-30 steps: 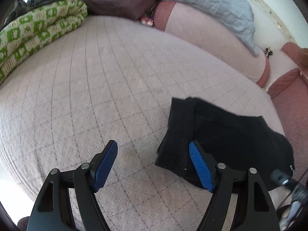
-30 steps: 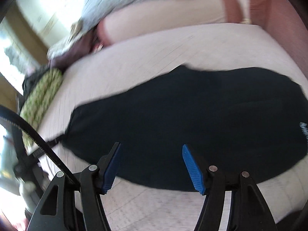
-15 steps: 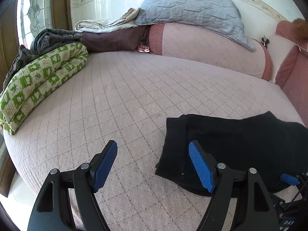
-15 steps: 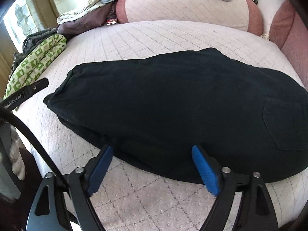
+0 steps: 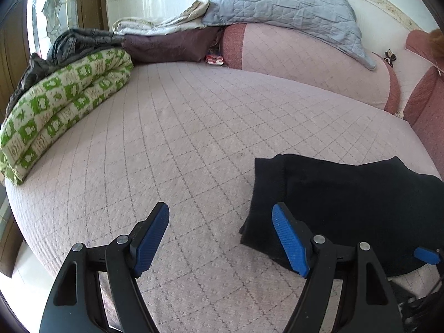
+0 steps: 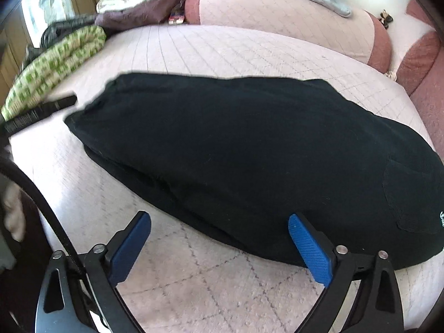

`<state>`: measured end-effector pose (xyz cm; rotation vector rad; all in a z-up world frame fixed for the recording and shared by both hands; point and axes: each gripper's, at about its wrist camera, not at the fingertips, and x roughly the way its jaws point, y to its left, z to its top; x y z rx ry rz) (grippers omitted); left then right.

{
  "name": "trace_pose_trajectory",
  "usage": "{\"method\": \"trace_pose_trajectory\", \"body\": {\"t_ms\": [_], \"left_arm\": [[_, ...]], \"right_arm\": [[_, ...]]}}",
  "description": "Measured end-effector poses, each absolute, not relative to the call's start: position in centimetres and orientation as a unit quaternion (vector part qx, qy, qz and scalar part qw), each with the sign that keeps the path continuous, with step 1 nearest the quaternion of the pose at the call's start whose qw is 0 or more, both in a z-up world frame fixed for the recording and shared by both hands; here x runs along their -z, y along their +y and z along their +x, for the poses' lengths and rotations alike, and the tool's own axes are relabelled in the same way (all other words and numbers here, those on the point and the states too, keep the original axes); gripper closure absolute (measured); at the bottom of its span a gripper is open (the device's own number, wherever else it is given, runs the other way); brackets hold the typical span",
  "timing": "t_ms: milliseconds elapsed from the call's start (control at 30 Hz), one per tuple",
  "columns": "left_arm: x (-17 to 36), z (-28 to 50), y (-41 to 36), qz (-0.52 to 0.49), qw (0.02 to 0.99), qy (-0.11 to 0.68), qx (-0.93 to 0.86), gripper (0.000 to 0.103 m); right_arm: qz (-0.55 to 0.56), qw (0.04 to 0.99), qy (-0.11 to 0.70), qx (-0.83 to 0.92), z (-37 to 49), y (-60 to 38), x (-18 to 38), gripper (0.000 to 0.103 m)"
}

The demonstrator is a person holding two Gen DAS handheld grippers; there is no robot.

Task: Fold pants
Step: 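Grasp the folded sweatpants end with the left gripper while the right gripper approaches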

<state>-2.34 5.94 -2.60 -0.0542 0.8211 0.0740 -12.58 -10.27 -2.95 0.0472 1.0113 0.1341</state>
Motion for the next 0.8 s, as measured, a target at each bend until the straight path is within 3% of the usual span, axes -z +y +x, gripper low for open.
{"method": "trace_pose_trajectory", "body": {"t_ms": [433, 567, 800], "left_arm": [[4.4, -2.1, 8.4, -0.138, 0.882, 0.450, -0.010, 0.027], [5.2, -1.9, 8.9, -0.194, 0.865, 0.462, 0.031, 0.044], [5.8, -1.4, 8.5, -0.199, 0.863, 0.463, 0.033, 0.042]], "right_arm": [[0.052, 0.877, 0.461, -0.121, -6.1, -10.3, -2.6, 0.002], [0.028, 0.869, 0.465, -0.167, -0.9, -8.7, -4.1, 0.002], [0.011, 0.812, 0.536, -0.232, 7.7, -2.5, -2.6, 0.003]]}}
